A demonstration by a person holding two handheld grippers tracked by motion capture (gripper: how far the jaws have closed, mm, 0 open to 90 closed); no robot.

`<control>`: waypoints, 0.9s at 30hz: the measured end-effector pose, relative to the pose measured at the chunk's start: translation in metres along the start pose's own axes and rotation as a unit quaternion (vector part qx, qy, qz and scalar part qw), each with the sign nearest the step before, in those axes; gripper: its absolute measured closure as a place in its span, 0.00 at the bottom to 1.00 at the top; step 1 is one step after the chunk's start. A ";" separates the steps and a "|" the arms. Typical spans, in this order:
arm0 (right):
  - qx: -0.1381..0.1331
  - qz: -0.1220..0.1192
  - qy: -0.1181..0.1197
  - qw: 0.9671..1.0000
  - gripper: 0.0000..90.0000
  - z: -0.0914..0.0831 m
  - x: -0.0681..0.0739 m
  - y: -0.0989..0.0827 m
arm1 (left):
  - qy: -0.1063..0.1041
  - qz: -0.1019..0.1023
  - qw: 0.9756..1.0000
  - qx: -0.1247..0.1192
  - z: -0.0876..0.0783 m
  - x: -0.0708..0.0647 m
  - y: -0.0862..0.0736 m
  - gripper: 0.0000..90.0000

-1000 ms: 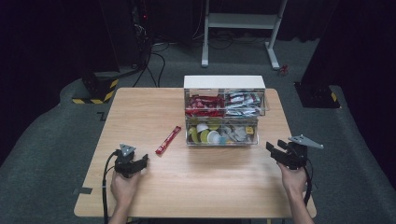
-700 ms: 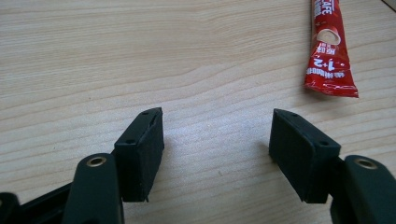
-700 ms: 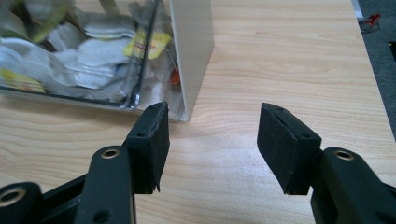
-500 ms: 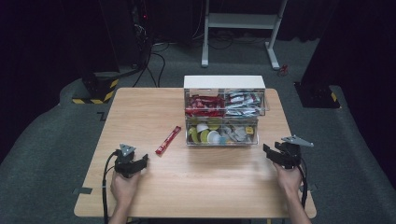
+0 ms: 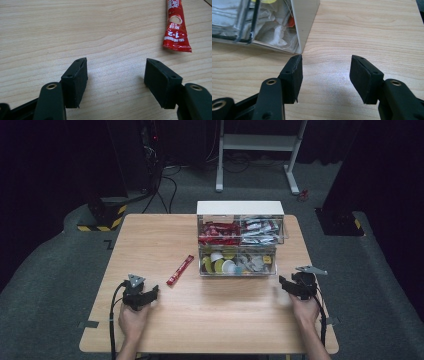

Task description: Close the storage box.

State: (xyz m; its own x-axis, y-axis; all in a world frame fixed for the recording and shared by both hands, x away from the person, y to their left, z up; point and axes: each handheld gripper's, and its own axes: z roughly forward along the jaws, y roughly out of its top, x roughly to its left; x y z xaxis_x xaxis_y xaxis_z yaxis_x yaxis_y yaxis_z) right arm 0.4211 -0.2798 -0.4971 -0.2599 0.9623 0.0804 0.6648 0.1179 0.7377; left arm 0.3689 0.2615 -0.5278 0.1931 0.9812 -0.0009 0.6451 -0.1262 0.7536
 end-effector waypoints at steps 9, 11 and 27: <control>0.008 -0.004 -0.014 1.000 0.49 0.007 -0.002 -0.001 | 0.000 0.000 1.000 0.000 0.000 0.000 0.000 0.40; 0.010 -0.004 -0.017 1.000 0.49 0.008 -0.003 -0.001 | 0.000 0.000 1.000 0.000 0.000 0.000 0.000 0.40; 0.025 -0.008 -0.031 0.999 0.48 0.020 0.000 -0.006 | -0.001 -0.001 1.000 -0.001 0.000 0.000 0.000 0.39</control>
State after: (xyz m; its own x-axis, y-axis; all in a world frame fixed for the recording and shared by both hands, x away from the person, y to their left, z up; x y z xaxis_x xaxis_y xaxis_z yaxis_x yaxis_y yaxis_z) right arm 0.4314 -0.2758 -0.5148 -0.2288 0.9731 0.0256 0.6946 0.1447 0.7047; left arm 0.3689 0.2618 -0.5278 0.1937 0.9811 -0.0035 0.6444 -0.1245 0.7545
